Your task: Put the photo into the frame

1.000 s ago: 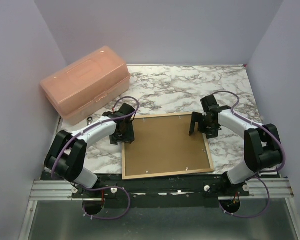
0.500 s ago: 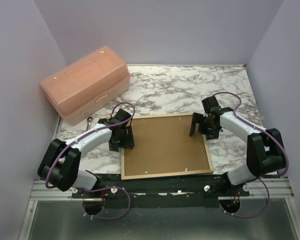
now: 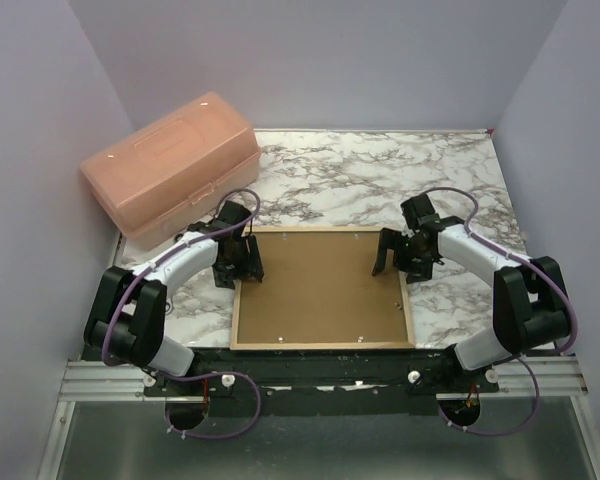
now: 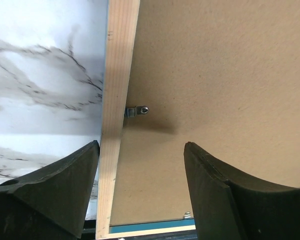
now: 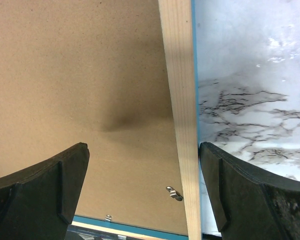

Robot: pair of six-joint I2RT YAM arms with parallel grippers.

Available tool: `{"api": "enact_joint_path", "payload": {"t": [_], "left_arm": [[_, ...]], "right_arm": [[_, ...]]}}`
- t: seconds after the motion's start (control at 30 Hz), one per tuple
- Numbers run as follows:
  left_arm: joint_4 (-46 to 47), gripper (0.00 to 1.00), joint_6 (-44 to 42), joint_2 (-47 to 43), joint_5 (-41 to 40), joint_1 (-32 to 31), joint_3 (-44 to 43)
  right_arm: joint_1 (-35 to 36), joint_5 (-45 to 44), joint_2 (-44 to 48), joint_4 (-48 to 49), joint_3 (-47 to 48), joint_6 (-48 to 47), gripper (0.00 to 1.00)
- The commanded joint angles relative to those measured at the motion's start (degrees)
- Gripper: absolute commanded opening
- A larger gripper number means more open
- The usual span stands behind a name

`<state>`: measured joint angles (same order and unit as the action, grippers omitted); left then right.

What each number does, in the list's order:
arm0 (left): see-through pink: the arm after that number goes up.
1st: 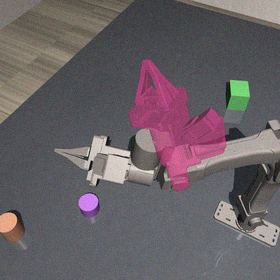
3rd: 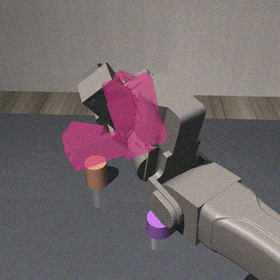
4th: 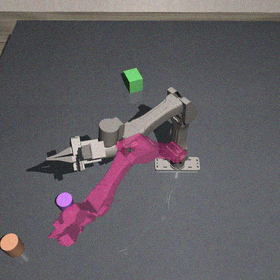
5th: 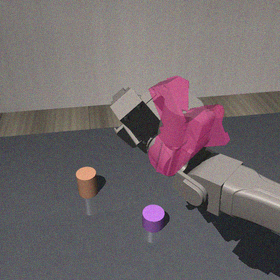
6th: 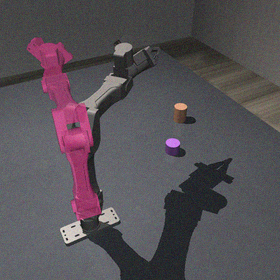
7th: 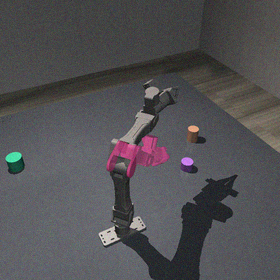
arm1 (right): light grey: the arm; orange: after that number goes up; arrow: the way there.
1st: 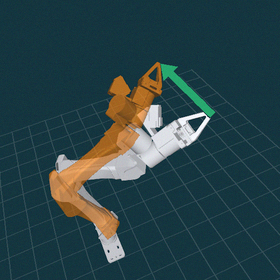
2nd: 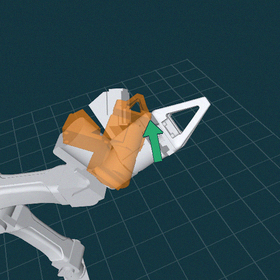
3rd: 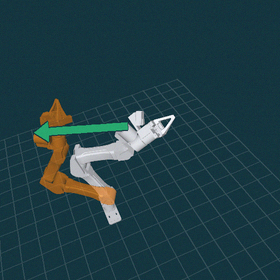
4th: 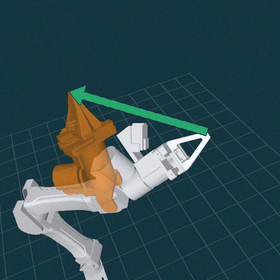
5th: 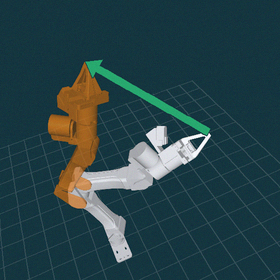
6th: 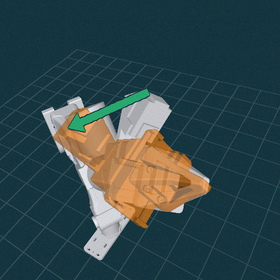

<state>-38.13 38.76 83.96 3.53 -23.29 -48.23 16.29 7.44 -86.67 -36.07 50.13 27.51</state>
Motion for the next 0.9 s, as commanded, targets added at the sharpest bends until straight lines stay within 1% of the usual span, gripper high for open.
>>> {"api": "enact_joint_path", "payload": {"t": [0.0, 0.23, 0.3, 0.37, 0.4, 0.43, 0.5, 0.57, 0.63, 0.7, 0.77, 0.87], "left_arm": [[-0.1, 0.69, -3.5, 0.7, 2.2, 3.3, -4.2], [-2.9, 0.70, -4.4, 0.9, -2.9, 5.3, -4.7], [-4.6, 0.71, -4.2, 0.3, -6.7, 5.8, -4.9], [-7.5, 0.73, -3.7, -0.6, -12.3, 5.8, -5.5], [-8.9, 0.77, -3.4, -1.2, -15.0, 5.8, -5.8], [-10.4, 0.79, -3.1, -2.0, -17.7, 5.8, -6.1], [-12.7, 0.80, -2.7, -3.6, -21.0, 5.8, -6.9], [-14.3, 0.81, -2.4, -5.6, -22.4, 5.8, -7.5], [-14.3, 0.81, -2.5, -8.5, -21.7, 5.7, -7.4], [-12.9, 0.81, -3.2, -11.8, -18.7, 5.7, -6.9], [-10.9, 0.81, -3.5, -15.4, -14.2, 5.6, -6.2], [-5.7, 0.81, -3.7, -21.0, -5.1, 5.1, -3.8]], "right_arm": [[2.2, 5.7, -1.5, 1.9, 1.5, 2.4, 1.00], [7.7, 5.7, -5.8, 4.4, 4.5, 5.8, 1.00], [9.3, 5.2, -7.1, 5.1, 5.1, 6.9, 1.00], [11.0, 4.9, -8.2, 6.0, 5.5, 7.8, 1.00], [11.8, 4.7, -8.9, 6.2, 5.8, 8.1, 1.00], [12.7, 4.1, -9.6, 6.1, 6.4, 8.3, 1.00], [13.8, 2.7, -10.2, 5.6, 7.2, 8.7, 1.00], [14.2, 2.0, -10.0, 5.4, 7.4, 8.5, 1.00], [14.2, 0.0, -9.2, 3.9, 7.6, 7.7, 1.00], [14.2, -2.4, -8.0, 2.0, 7.6, 6.8, 1.00], [14.2, -4.3, -6.5, 0.2, 6.9, 5.6, 1.00], [14.4, -5.8, -4.2, -1.8, 5.3, 4.5, 1.00]]}}
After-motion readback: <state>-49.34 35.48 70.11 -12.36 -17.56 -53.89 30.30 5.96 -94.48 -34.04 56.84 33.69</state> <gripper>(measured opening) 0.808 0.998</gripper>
